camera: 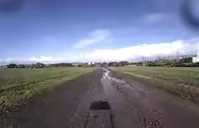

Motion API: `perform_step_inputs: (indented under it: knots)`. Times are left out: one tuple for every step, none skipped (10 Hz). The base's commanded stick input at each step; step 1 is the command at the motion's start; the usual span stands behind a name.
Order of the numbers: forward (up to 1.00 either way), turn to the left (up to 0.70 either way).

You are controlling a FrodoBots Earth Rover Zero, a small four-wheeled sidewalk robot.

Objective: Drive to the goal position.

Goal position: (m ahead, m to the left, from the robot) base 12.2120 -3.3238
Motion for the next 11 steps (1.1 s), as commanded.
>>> perform_step_inputs:
  knots:
    - [0.70, 0.18]
    - [0.70, 0.29]
    - [0.70, 0.27]
    - [0.70, 0.10]
    - [0.70, 0.00]
    - [0.70, 0.00]
    - [0.70, 0.00]
    - [0.70, 0.00]
    - [0.70, 0.00]
    - [0.70, 0.00]
    - [0.70, 0.00]
